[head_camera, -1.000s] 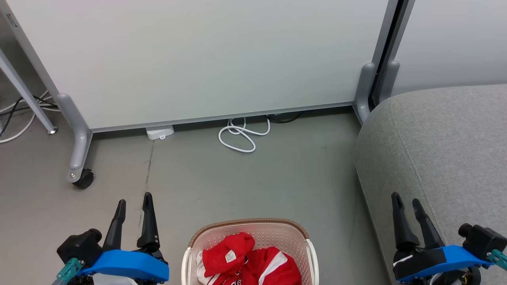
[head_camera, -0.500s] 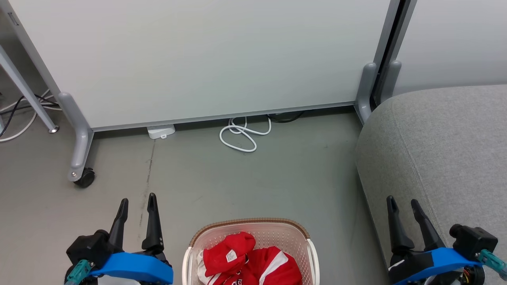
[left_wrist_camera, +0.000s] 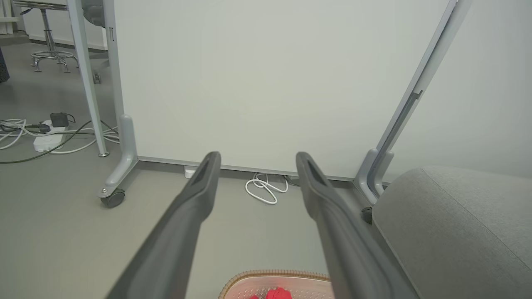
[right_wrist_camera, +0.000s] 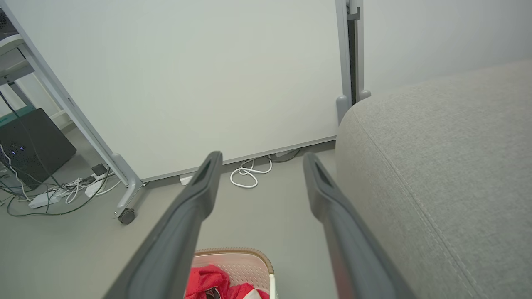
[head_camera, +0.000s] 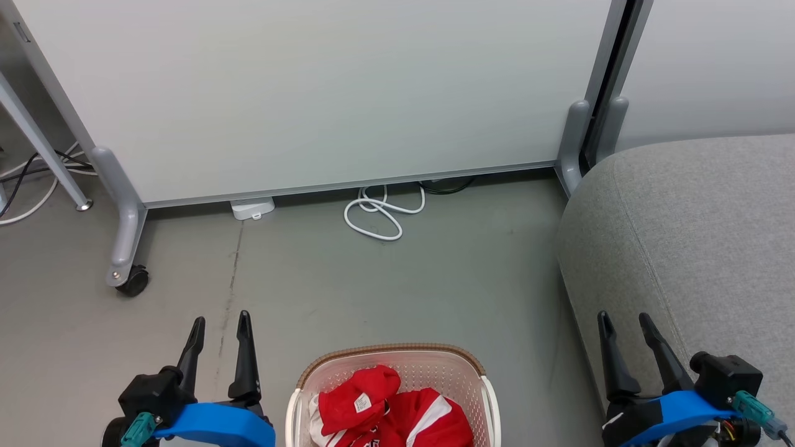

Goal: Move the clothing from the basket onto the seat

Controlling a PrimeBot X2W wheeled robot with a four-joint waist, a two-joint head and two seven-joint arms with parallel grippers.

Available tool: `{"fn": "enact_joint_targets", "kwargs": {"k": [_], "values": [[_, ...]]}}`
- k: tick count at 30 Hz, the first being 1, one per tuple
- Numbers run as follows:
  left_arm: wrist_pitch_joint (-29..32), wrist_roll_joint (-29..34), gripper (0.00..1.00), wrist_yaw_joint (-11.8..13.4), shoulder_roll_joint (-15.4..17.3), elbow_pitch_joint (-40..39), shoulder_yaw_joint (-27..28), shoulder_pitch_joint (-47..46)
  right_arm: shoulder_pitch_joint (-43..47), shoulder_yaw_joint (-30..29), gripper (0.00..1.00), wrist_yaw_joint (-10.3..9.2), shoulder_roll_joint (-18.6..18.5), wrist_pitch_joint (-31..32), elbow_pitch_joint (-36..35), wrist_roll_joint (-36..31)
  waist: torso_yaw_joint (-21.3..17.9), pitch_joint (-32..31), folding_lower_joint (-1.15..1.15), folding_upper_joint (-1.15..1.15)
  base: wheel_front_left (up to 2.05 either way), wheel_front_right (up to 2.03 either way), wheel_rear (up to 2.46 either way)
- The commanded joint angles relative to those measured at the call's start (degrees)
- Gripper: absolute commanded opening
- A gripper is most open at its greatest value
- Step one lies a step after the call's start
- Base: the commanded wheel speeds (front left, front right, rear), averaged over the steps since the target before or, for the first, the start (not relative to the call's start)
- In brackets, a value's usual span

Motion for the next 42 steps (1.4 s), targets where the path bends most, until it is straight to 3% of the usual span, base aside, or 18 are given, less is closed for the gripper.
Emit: {"fn": "enact_joint_targets", "kwargs": {"k": [1,25,42], "values": [[-0.55,1.34,1.0,0.18,0.13,0.02,0.18,-0.88,-0.87,0.16,1.0,0.12,-0.39,-0.64,-0.03,-1.24,-0.03,-0.04,0.0,0.0,0.0,0.0,0.0],[-3.01,9.22,1.0,0.88,-0.35,2.29,1.07,-0.75,-1.47,1.3,1.0,0.15,-0.46,-3.07,1.73,-9.91,-0.72,-0.25,0.0,0.0,0.0,0.0,0.0],[-2.97,8.07,1.0,0.45,-0.66,3.36,1.55,-0.78,-1.65,1.8,1.0,0.15,-0.43,-3.07,1.23,-9.5,-1.05,0.45,0.0,0.0,0.0,0.0,0.0]]}}
